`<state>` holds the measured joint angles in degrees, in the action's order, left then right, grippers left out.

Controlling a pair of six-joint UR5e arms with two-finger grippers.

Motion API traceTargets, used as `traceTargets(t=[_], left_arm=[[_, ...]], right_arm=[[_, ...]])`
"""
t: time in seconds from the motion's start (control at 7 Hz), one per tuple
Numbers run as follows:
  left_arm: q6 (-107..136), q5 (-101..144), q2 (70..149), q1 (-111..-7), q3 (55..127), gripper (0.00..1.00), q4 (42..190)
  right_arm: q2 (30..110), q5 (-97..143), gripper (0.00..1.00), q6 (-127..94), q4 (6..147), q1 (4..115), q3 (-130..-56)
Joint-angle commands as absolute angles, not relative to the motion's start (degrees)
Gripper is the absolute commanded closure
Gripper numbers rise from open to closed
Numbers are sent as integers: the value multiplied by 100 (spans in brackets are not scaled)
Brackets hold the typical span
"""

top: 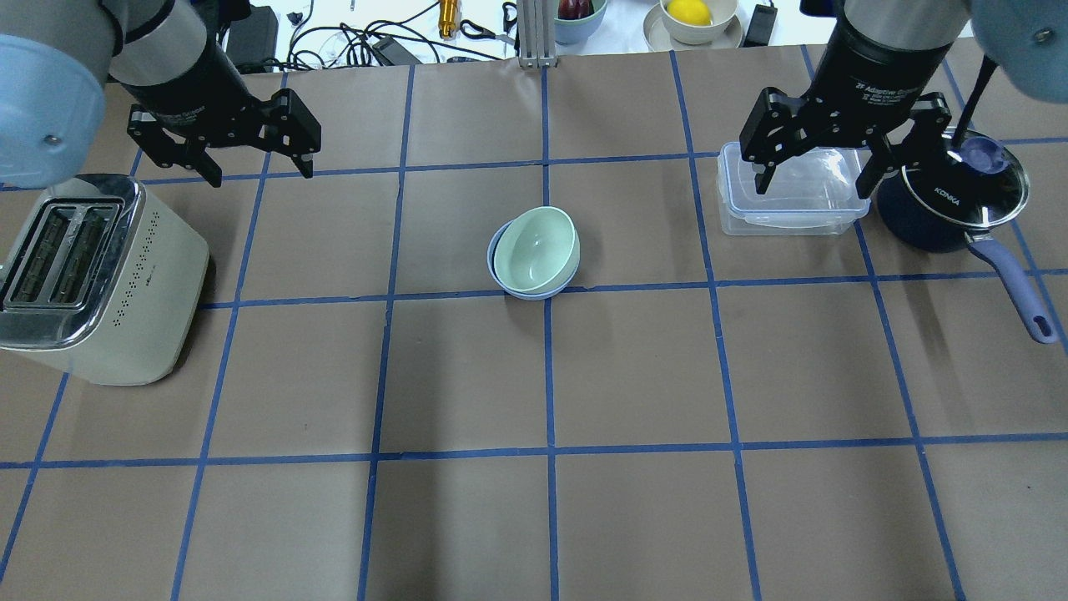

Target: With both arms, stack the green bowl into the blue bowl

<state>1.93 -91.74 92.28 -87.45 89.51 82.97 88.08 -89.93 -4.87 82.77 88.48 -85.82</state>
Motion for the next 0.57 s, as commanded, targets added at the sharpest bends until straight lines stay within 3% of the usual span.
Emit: traceTargets(t=[0.0,0.43], left_arm=[[193,-9167,9246,-8745,8939,0,8297],[185,-9184,9229,-8754,8947,0,8366]], right_arm=[[8850,-9026,0,-492,8279,8955,-8578],[8859,-8983,0,-492,8279,8956,-8604]])
